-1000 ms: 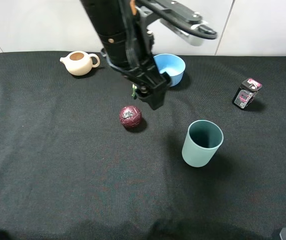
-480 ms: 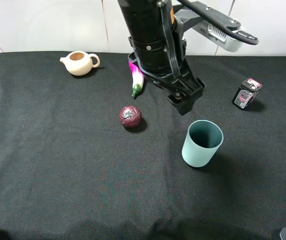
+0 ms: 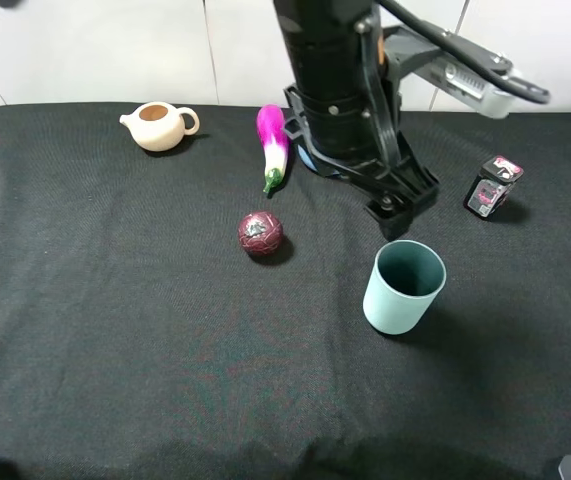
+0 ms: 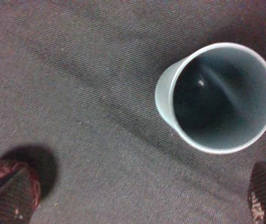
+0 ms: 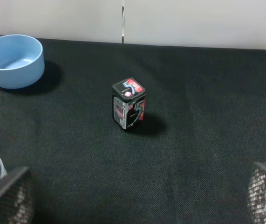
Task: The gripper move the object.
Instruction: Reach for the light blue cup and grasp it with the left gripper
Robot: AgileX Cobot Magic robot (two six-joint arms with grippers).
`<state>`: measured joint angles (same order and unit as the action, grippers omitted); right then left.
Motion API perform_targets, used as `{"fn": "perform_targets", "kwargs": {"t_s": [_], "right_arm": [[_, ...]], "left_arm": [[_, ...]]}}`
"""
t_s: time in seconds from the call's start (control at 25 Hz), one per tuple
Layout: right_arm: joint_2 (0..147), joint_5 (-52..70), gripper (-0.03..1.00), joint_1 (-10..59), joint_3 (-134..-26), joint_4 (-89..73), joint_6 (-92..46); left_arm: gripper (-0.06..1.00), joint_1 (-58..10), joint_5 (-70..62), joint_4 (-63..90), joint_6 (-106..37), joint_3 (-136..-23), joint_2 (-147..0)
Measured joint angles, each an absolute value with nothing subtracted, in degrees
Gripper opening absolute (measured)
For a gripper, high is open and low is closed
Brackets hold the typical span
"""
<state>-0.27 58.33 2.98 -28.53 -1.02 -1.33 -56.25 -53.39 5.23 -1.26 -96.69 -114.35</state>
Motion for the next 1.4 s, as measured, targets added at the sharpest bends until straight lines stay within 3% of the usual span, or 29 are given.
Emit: {"fn": "perform_targets", "kwargs": {"t_s": [0.6,1.2,1.4], "right_arm": [[-0.3,58.3,0.69,3.0,-28.5,-1.0,-1.3],[-0.3,58.3,0.69,3.0,-28.5,-1.0,-1.3],[-0.3,58.3,0.69,3.0,-28.5,-1.1,-1.3]], "left_arm": [[0.98,-57.2,-57.8,4.4,0.0,-107.0,-127.0],[0.97,-57.2,-55.5,4.4,0.0,-107.6,-133.1],[0.91,-57.2,-53.7,6.5,0.0,-107.6,-134.3]]}}
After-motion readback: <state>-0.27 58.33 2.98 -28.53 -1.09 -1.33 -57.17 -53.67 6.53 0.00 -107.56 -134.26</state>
